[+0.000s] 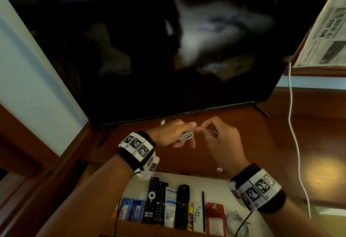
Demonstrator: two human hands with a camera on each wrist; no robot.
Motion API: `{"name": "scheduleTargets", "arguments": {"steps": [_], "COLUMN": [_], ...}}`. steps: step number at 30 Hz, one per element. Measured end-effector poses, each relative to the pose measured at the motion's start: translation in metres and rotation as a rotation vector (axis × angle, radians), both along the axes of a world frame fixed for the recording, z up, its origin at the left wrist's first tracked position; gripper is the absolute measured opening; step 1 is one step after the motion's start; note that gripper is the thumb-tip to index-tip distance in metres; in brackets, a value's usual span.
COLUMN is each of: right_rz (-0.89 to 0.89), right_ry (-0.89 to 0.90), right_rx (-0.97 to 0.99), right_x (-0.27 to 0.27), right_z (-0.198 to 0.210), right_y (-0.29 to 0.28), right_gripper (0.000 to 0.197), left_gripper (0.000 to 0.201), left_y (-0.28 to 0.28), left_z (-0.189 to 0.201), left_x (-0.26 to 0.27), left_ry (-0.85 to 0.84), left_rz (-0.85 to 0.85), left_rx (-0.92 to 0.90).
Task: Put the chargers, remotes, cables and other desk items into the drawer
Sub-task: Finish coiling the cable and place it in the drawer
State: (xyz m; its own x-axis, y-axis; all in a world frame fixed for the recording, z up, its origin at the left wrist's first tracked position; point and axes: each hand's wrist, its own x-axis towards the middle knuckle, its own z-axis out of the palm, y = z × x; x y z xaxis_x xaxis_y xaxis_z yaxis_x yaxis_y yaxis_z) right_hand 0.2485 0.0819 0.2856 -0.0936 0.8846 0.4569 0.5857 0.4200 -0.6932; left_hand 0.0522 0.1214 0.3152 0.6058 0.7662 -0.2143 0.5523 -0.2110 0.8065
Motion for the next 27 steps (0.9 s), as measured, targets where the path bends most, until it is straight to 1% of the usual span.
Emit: {"name": "scheduleTargets", "arguments": {"steps": [2,4,6,7,9,10,12,13,14,16,18,20,21,23,24,26,27], "right_rz": [0.026,0.062,0.068,0.066,0.099,0.138,0.229,0.264,0.279,0.282,0.287,0.284,0.275,0.244,0.223,0.189,0.179], "right_ry": [0.097,0.125,0.153,0.179,0.238,0.261,0.271,0.237,0.163,-0.031,-0.181,-0.312,-0.391,-0.526,-0.58,-0.637,-0.642], "right_rx": [0.036,0.121,0.213,0.222,0.161,0.101,-0.057,-0.142,-0.209,-0.273,-0.279,-0.227,-0.178,-0.058,0.004,0.136,0.203], "right_x": [0.005,0.006,0.005,0.003,-0.004,-0.008,-0.012,-0.013,-0.012,-0.011,-0.011,-0.015,-0.017,-0.02,-0.019,-0.016,-0.015], "right_z": [0.005,0.008,0.006,0.003,-0.001,-0.002,-0.001,0.0,0.002,0.002,0.002,0.001,0.001,0.002,0.003,0.006,0.007], "right_y": [0.003,0.006,0.011,0.013,0.013,0.012,0.008,0.006,0.005,0.003,-0.002,-0.006,-0.007,-0.009,-0.009,-0.007,-0.005], "right_gripper": [0.009,0.004,0.008,0.013,0.023,0.028,0.033,0.032,0.029,0.027,0.023,0.018,0.018,0.027,0.031,0.029,0.025], "left_gripper": [0.063,0.052,0.044,0.043,0.042,0.042,0.039,0.037,0.035,0.029,0.027,0.027,0.028,0.033,0.035,0.042,0.051], "left_y": [-0.001,-0.004,-0.009,-0.011,-0.013,-0.014,-0.015,-0.015,-0.014,-0.012,-0.008,-0.003,-0.001,0.003,0.004,0.007,0.008], "left_z": [-0.004,-0.004,0.0,0.002,0.006,0.007,0.007,0.007,0.006,0.005,0.003,0.0,-0.002,-0.006,-0.007,-0.008,-0.008], "left_x": [-0.005,-0.005,-0.001,0.002,0.009,0.013,0.019,0.021,0.023,0.027,0.029,0.031,0.033,0.036,0.036,0.034,0.032], "left_ry": [-0.142,-0.321,-0.561,-0.686,-0.899,-0.974,-1.065,-1.086,-1.098,-1.122,-1.12,-1.019,-0.925,-0.711,-0.609,-0.391,-0.294], "left_rz": [-0.034,-0.059,-0.09,-0.095,-0.074,-0.052,0.026,0.084,0.148,0.287,0.4,0.471,0.501,0.542,0.545,0.495,0.441], "left_rx": [-0.116,-0.214,-0.312,-0.359,-0.442,-0.463,-0.466,-0.448,-0.424,-0.384,-0.323,-0.204,-0.127,0.009,0.047,0.098,0.121]}}
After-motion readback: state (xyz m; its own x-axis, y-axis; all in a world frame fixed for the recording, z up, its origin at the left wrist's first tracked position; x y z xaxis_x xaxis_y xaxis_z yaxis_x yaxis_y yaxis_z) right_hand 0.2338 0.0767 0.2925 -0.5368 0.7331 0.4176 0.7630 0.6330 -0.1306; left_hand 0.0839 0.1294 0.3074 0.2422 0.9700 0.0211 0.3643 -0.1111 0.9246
